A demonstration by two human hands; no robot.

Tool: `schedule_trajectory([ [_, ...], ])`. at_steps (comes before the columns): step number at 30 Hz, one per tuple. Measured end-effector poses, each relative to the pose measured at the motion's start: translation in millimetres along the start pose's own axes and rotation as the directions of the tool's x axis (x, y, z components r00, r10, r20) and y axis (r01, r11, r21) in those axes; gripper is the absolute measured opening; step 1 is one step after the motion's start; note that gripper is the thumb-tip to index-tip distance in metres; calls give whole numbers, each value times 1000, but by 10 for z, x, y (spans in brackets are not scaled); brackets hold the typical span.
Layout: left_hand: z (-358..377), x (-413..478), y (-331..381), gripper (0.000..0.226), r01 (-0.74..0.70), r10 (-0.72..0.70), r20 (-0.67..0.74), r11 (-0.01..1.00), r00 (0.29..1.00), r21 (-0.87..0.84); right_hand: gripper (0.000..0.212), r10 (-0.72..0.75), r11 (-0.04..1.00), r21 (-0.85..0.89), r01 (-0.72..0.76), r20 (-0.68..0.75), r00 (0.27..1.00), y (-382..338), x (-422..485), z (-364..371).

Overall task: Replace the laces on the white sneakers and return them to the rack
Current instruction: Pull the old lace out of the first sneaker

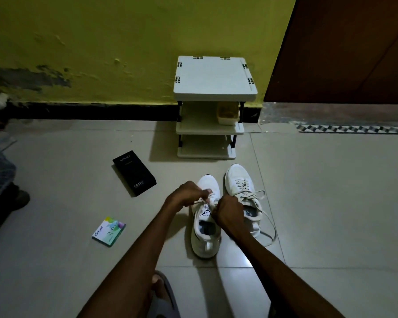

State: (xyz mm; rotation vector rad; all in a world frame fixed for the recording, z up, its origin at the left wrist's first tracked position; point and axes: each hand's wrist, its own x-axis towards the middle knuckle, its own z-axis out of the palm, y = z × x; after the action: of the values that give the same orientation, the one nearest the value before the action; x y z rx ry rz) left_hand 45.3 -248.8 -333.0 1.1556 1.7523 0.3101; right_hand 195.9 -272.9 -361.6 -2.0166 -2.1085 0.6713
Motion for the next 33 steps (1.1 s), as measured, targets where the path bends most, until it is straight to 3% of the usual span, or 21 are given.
schedule_trajectory([
  [1, -54, 3, 41, 26, -42, 40, 16, 987, 999, 156, 18, 9, 1000, 14, -9, -6, 1000, -2, -5, -2],
  [3, -132, -45, 168, 24, -177, 155, -132, 970, 979, -168, 21, 22, 1000, 22, -22, 1, 1000, 8, -3, -3],
  [5, -168, -56, 215, 26, -272, 96, -267, 579, 959, -769, 24, 33, 999, 41, -33, 11, 999, 14, 20, -7],
  [7, -119, -69, 170, 25, -185, 156, -161, 154, 975, -970, 23, 31, 999, 44, -32, 18, 999, 15, 24, -3],
  [8, -75, -71, 122, 26, -133, 206, -104, 136, 973, -982, 23, 29, 998, 49, -30, 12, 1000, 12, 24, 4],
  [9, -56, -76, 84, 27, -127, 233, -61, 278, 970, -952, 22, 29, 998, 56, -30, 8, 1000, 11, 20, 9],
  [11, -50, -77, 42, 24, -249, 264, -55, 794, 963, -554, 21, 33, 997, 66, -33, 6, 999, 16, 24, 15],
  [12, -33, -46, 23, 22, -304, 295, -77, 932, 953, -196, 21, 37, 997, 67, -37, 6, 999, 23, 25, 17],
  [15, 118, -25, 39, 22, -243, 297, -25, 821, 954, 516, 15, 34, 999, 41, -34, 1, 999, 44, 49, 29],
  [19, 442, -63, 76, 22, -206, 421, -40, 524, 906, 827, 24, 17, 1000, -21, -17, 22, 1000, 43, 59, 13],
  [21, 381, -21, 108, 16, -231, 404, -140, 736, 904, 636, 28, 26, 1000, -12, -26, 17, 1000, 45, 53, 27],
  [23, 170, 43, 113, 9, -243, 196, -386, 967, 901, -77, 33, 67, 997, 41, -68, 12, 998, 47, 57, 36],
  [24, 53, 34, 132, 10, -229, -12, -416, 821, 909, -524, 33, 72, 995, 62, -72, 7, 997, 45, 59, 34],
  [25, -28, 23, 142, 17, -200, -163, -325, 519, 931, -831, 33, 68, 996, 63, -68, 11, 998, 42, 54, 38],
  [26, -74, 18, 139, 24, -155, -186, -195, 213, 963, -965, 32, 56, 997, 49, -57, 17, 998, 41, 45, 39],
  [27, -91, 14, 140, 28, -114, -150, -118, 37, 982, -993, 31, 43, 999, 32, -44, 27, 999, 32, 31, 33],
  [28, -84, -2, 145, 28, -83, -118, -90, 58, 989, -995, 31, 28, 999, 20, -28, 26, 999, 31, 21, 32],
  [30, -29, -27, 160, 22, -136, -45, -197, 572, 979, -809, 30, 35, 999, 34, -35, 21, 999, 45, 33, 36],
  [31, 13, 0, 118, 16, -183, 55, -263, 851, 963, -492, 28, 41, 997, 56, -43, 32, 999, 62, 41, 37],
  [32, 51, 30, 64, 13, -239, 198, -294, 964, 935, -112, 26, 40, 996, 83, -44, 42, 998, 86, 64, 42],
  [33, 89, 59, 18, 14, -289, 324, -248, 942, 913, 169, 26, 50, 993, 106, -56, 58, 997, 116, 86, 53],
])
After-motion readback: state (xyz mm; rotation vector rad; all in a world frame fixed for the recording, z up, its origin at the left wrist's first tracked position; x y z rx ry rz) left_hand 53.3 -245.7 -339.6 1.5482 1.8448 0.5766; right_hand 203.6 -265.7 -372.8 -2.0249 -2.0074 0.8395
